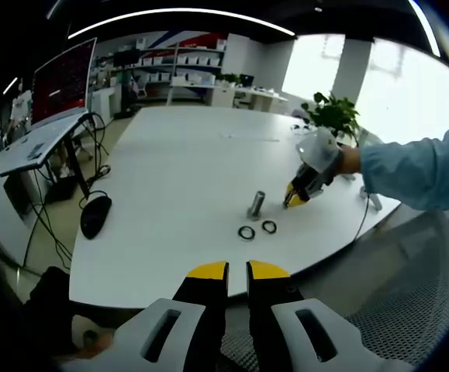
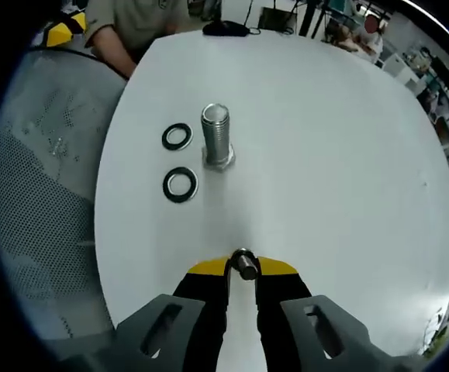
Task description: Place the washer onto the threaded stud by aligning its center hole with the stud, sliding it down to the base, and recovering from edge contact or off-axis alignment until the washer reaches the visible bottom stop.
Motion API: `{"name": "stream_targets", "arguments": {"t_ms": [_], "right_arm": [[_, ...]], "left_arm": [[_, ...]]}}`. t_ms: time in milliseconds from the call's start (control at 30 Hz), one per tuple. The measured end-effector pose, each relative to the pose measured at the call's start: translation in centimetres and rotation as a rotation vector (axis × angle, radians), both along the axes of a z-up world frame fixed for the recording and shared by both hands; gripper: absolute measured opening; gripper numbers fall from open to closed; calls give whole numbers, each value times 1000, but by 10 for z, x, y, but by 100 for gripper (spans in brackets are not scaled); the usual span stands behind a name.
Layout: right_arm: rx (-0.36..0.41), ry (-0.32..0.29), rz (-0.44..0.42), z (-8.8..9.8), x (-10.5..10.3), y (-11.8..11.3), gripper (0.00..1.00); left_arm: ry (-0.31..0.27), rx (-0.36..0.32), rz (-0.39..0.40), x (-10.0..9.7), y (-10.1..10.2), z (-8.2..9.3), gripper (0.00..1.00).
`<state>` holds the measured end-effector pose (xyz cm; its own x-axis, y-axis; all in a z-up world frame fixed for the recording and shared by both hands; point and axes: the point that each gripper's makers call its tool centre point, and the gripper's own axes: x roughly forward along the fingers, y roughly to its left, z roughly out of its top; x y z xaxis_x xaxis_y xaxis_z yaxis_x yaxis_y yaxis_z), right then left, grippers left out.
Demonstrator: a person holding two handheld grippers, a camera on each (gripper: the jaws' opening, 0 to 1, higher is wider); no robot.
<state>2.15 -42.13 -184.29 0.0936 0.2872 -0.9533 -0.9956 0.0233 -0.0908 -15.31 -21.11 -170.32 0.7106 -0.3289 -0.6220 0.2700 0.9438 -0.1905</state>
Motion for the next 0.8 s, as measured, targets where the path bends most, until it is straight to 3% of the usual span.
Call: {"name": "stream_targets", "arguments": {"t_ms": [33, 100, 267, 333, 500, 633, 700, 800], "right_arm": [[-15, -21, 30, 0, 0, -2, 20], [-7, -30, 3, 3, -1, -5, 29], [77, 1, -59, 23, -9, -7, 33], [160, 26, -68, 36, -17, -2, 38], [281, 64, -171, 64, -32, -8, 41], [346, 48, -184, 87, -47, -18, 42], [425, 11, -243, 106, -49, -23, 41], [532, 22, -326, 127, -56, -27, 40]], "left_arm": [[0, 0, -1, 0, 0, 0, 7], [1, -1, -2, 0, 0, 0, 7], [-4, -4, -4, 0, -1, 1, 7], [-5, -4, -5, 0, -1, 1, 7], [-4, -2, -9, 0, -2, 1, 7], [2, -2, -13, -1, -2, 0, 7], [2, -1, -15, -1, -2, 0, 7], [-1, 0, -13, 0, -2, 0, 7]]}}
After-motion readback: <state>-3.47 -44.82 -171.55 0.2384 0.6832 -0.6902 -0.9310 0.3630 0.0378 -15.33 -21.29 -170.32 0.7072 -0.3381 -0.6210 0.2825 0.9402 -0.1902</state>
